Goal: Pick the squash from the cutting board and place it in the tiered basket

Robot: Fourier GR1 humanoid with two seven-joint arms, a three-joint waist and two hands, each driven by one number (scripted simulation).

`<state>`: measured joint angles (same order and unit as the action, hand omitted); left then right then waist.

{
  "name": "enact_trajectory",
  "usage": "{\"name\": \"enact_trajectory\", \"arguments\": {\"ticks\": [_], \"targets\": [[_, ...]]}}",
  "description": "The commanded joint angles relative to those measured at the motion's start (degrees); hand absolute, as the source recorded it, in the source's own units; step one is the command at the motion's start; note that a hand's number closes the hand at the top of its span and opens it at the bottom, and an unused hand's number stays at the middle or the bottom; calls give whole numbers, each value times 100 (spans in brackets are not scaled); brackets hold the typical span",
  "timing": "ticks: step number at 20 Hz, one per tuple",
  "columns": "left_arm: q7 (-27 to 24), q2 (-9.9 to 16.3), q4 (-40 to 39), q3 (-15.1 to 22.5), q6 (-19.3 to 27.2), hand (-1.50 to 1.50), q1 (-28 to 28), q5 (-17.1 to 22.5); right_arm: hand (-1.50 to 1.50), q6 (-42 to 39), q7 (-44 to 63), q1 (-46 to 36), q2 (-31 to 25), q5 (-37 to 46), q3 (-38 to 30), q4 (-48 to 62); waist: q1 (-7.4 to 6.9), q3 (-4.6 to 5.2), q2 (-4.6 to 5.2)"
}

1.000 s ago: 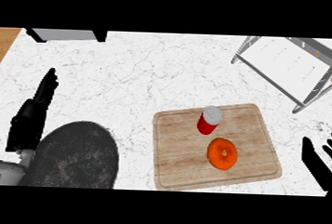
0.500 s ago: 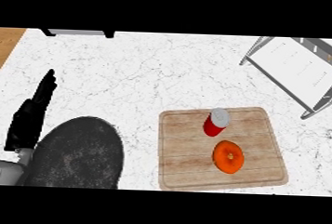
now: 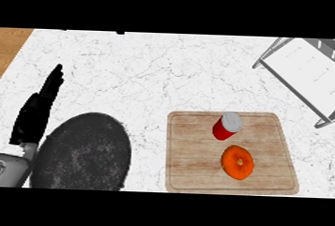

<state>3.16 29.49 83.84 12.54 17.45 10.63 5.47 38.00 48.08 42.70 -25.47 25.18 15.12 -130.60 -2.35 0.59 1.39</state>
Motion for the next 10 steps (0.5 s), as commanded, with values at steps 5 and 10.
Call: {"name": "enact_trajectory", "arguments": {"ticks": [5,10], "targets": [[111,-149,-66,33,-41,0,184,-41,-150,-1301,2972,-1294,-212,414,-223,-589,-102,-24,-16],[100,-120,-168,-34,-67,0,254,-97,-150,-1793,3694,-1932,59,483,-33,-298,-51,-25,-46]]}}
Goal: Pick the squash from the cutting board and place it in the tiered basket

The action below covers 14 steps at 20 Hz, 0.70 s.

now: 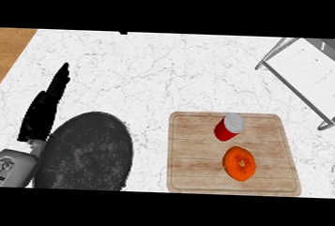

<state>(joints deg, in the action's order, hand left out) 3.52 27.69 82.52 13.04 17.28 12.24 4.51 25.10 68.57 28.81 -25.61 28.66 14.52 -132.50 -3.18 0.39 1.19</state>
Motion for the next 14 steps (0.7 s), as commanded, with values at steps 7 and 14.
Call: {"name": "enact_trajectory", "arguments": {"ticks": [7,14], "targets": [[-56,-83,-114,-76,2,0,10,-77,-150,-1017,1666,-1211,735,367,137,807,76,-9,-45],[-72,-5,-250,-244,-142,0,-42,-29,-150,-1540,1668,-1479,1500,1225,402,1167,208,-10,-72]]}}
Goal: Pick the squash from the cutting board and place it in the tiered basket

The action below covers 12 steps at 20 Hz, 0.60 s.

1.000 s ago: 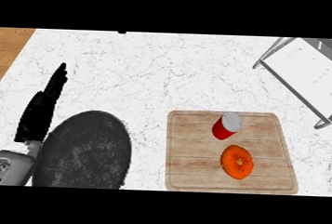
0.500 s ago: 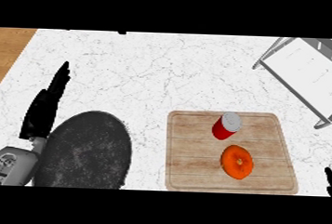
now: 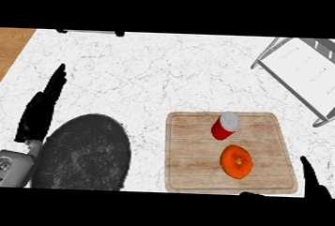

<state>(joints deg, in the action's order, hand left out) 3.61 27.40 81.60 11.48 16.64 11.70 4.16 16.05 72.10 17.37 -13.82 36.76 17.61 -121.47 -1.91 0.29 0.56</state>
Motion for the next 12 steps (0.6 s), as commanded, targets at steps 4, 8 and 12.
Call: {"name": "enact_trajectory", "arguments": {"ticks": [4,8,12], "targets": [[35,-9,-74,-111,-11,0,36,-18,-150,-1112,1315,-508,688,857,-12,363,72,3,-16],[-23,-45,-78,-134,-92,0,-29,13,-150,-1515,1315,-703,1175,1400,-107,359,115,0,-33],[-172,-7,-59,-156,-63,0,-198,-101,-150,-1693,1314,-1111,1367,1622,-226,723,94,-7,-26]]}}
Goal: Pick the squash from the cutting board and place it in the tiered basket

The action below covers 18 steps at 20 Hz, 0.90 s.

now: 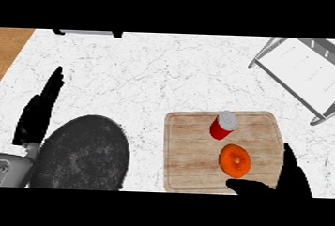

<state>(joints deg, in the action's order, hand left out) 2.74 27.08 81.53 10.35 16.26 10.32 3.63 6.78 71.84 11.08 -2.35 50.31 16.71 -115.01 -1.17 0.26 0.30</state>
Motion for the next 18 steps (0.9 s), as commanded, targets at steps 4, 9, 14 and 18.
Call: {"name": "enact_trajectory", "arguments": {"ticks": [4,9,14,18], "targets": [[119,-96,92,16,7,0,2,-48,-150,-585,1338,-444,229,175,55,286,42,-5,-3],[9,55,83,-188,-119,0,-94,10,-150,-561,1338,-554,233,-34,-155,510,52,-12,-10],[-21,0,-91,-249,-191,0,15,-12,-150,-297,1337,-451,234,-9,57,774,113,-15,-14],[-219,-21,-76,-260,-228,0,-202,-49,-150,-91,1337,-577,234,-127,101,1022,67,-15,-15]]}}
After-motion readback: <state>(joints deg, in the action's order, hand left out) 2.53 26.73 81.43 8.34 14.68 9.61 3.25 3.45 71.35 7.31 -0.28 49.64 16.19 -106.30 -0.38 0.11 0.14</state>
